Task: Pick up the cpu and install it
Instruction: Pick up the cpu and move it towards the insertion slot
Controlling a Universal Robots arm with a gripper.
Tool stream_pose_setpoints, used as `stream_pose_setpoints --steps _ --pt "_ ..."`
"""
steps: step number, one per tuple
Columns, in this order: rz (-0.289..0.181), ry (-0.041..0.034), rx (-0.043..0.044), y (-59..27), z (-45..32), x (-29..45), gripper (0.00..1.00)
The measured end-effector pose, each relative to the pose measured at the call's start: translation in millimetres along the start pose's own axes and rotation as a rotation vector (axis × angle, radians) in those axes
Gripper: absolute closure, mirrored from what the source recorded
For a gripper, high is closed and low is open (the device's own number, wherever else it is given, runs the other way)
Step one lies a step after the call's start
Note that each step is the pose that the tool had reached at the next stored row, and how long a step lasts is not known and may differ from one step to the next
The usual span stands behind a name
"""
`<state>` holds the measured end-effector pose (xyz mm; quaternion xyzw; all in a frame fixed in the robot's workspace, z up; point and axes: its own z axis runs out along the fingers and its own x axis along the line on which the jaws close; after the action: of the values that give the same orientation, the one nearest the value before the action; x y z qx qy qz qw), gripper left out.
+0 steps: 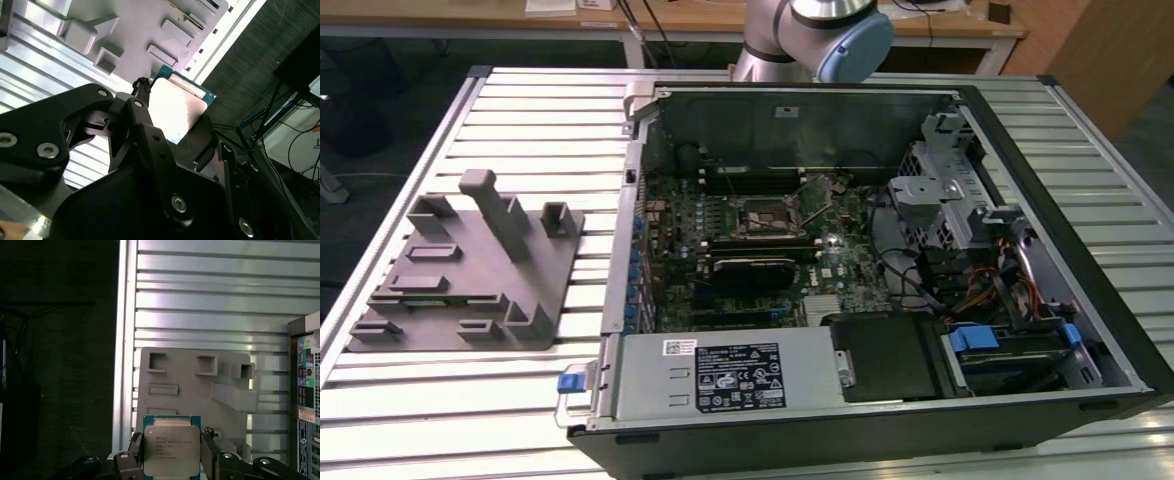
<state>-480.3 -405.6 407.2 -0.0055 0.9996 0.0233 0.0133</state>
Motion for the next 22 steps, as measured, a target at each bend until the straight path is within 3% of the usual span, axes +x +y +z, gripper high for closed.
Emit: stream_pose_setpoints --steps 15,22 --pt "0.0 -0.0001 -0.0003 0.8 -18.2 -0.5 0.45" --pt "0.0 0.0003 -0.0001 0.9 -18.9 -1.1 0.45"
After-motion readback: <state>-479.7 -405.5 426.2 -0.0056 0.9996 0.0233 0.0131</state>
